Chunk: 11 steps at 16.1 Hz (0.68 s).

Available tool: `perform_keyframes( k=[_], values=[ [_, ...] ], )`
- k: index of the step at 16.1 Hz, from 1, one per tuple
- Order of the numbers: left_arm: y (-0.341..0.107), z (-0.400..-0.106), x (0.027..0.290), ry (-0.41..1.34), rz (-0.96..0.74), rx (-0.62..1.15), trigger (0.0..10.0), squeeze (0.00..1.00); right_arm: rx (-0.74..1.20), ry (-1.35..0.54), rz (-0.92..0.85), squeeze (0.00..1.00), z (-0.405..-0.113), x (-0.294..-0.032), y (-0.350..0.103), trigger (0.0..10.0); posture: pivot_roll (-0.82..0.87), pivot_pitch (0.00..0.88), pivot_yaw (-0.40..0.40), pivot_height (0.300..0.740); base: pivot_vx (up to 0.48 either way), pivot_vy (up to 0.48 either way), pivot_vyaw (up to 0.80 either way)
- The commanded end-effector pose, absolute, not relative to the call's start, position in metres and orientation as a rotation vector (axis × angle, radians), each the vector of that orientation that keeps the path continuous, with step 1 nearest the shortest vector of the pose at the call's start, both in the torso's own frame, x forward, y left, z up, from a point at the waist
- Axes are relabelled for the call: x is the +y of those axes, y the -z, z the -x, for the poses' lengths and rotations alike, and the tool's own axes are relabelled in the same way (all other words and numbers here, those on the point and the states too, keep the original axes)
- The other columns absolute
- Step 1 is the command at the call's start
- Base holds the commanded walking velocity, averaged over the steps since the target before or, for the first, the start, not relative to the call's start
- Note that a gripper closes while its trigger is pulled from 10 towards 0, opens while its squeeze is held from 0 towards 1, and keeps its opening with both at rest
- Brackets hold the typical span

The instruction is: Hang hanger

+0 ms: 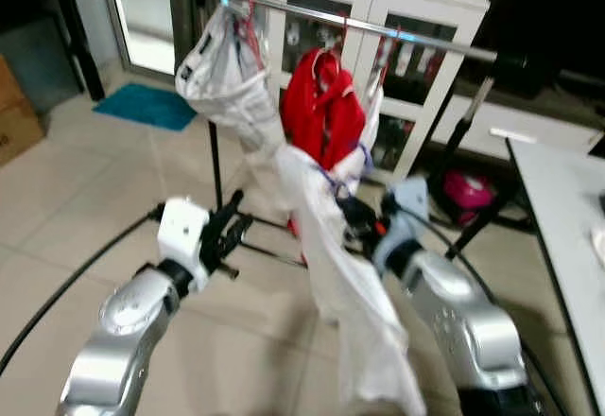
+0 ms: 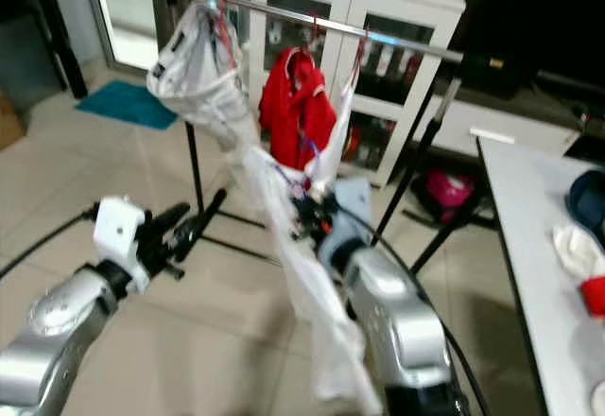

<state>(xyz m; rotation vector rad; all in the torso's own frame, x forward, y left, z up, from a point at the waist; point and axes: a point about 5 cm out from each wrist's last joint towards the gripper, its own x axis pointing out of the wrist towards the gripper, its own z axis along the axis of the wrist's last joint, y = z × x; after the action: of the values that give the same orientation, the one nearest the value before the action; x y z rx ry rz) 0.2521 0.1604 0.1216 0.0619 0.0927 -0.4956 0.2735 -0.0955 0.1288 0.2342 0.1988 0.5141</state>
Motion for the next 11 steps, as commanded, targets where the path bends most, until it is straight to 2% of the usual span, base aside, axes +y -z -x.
perform_keyframes(
  k=[1, 2, 3, 4, 7, 8, 9, 10, 11],
  values=[
    [-0.122, -0.257, 0.153, 0.493, -0.052, 0.095, 10.0, 0.0, 0.189, -0.544, -0.255, 0.0, -0.275, -0.095, -0.135, 0.0, 0.01, 0.0, -0.083, 0.74, 0.0, 0.0, 0.0],
    [-0.124, -0.26, 0.15, 0.505, -0.035, 0.088, 10.0, 0.0, 0.184, -0.581, -0.254, 0.0, -0.275, -0.091, -0.137, 0.0, 0.02, 0.0, -0.089, 0.74, 0.0, 0.0, 0.0],
    [-0.126, -0.262, 0.146, 0.534, -0.003, 0.088, 10.0, 0.05, 0.178, -0.617, -0.253, 0.0, -0.274, -0.088, -0.138, 0.0, 0.02, 0.0, -0.092, 0.74, 0.0, 0.0, 0.0],
    [-0.13, -0.267, 0.144, 0.515, 0.012, 0.079, 10.0, 1.0, 0.172, -0.655, -0.245, 0.0, -0.273, -0.084, -0.14, 0.0, 0.02, 0.0, -0.095, 0.74, 0.0, 0.0, 0.0],
    [-0.131, -0.281, 0.145, 0.426, 0.02, 0.085, 10.0, 1.0, 0.159, -0.706, -0.249, 0.0, -0.269, -0.08, -0.142, 0.0, 0.01, 0.0, -0.093, 0.74, 0.0, 0.0, 0.0],
    [-0.132, -0.282, 0.144, 0.431, 0.036, 0.083, 10.0, 0.95, 0.155, -0.716, -0.244, 0.0, -0.269, -0.079, -0.143, 0.0, 0.01, 0.0, -0.092, 0.74, 0.0, 0.0, 0.0],
    [-0.133, -0.283, 0.143, 0.435, 0.053, 0.082, 10.0, 0.07, 0.15, -0.733, -0.244, 0.0, -0.267, -0.078, -0.144, 0.0, 0.01, 0.0, -0.092, 0.74, 0.0, 0.0, 0.0],
    [-0.134, -0.285, 0.14, 0.45, 0.085, 0.092, 10.0, 0.0, 0.139, -0.768, -0.24, 0.0, -0.266, -0.075, -0.146, 0.0, 0.0, 0.0, -0.088, 0.74, 0.0, 0.0, 0.0],
    [-0.133, -0.286, 0.14, 0.452, 0.095, 0.099, 10.0, 0.0, 0.134, -0.783, -0.239, 0.0, -0.265, -0.074, -0.147, 0.0, 0.0, 0.0, -0.085, 0.74, 0.0, 0.0, 0.0]
  ],
)
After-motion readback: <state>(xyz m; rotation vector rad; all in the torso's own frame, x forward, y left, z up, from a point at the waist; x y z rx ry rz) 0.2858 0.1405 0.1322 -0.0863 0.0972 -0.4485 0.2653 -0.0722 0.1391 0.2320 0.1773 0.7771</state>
